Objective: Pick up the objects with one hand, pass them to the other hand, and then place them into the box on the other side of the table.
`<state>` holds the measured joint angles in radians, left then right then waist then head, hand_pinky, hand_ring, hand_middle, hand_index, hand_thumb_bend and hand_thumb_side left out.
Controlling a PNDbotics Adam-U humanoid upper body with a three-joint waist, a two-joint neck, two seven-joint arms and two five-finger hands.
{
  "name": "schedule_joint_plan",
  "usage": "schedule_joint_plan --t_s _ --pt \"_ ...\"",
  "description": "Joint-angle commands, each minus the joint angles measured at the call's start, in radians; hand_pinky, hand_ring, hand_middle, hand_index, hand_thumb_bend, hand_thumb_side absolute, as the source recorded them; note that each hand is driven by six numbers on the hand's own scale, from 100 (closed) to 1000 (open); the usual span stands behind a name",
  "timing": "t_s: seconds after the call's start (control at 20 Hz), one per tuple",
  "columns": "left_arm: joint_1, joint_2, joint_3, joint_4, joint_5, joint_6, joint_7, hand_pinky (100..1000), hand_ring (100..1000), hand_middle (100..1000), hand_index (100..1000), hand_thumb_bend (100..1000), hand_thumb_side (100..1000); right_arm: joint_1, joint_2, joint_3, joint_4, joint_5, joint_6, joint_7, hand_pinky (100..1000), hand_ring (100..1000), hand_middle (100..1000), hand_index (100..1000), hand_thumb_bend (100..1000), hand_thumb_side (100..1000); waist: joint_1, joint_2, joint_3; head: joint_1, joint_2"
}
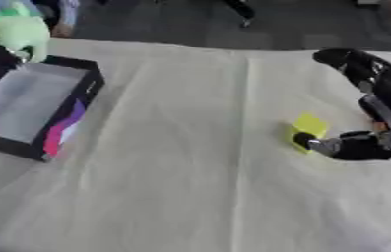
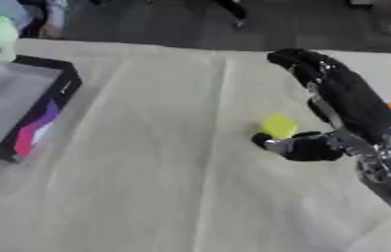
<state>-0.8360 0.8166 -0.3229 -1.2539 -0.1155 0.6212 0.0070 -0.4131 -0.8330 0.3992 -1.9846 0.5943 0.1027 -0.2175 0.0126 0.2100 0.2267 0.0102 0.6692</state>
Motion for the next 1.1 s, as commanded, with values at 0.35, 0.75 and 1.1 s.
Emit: schedule_joint_plan --t_s 0.35,0.75,1.1 --pt "-0.070 -0.041 0.046 0.186 -0.149 -0.028 -0.030 761 583 494 609 287 100 0.001 -0.024 -0.040 -0.015 -0.034 -0.022 -0.042 876 888 854 929 620 282 -0.027 0.004 -0.010 0.023 -0.024" --pt "-0.089 -0.074 0.081 0.329 -0.346 -0.047 -0.094 891 805 714 815 750 425 0.007 -0.022 -0.054 -0.015 -0.057 -0.040 -0.069 873 885 850 928 612 281 -0.034 0.013 -0.018 -0.016 -0.001" --pt "-0.098 -0.079 0.105 0.341 -0.467 -0.057 -0.107 915 822 732 840 779 541 0.025 -0.025 -0.065 -0.015 -0.058 -0.031 -0.079 872 884 849 928 612 282 -0.037 0.010 -0.018 -0.139 0.039"
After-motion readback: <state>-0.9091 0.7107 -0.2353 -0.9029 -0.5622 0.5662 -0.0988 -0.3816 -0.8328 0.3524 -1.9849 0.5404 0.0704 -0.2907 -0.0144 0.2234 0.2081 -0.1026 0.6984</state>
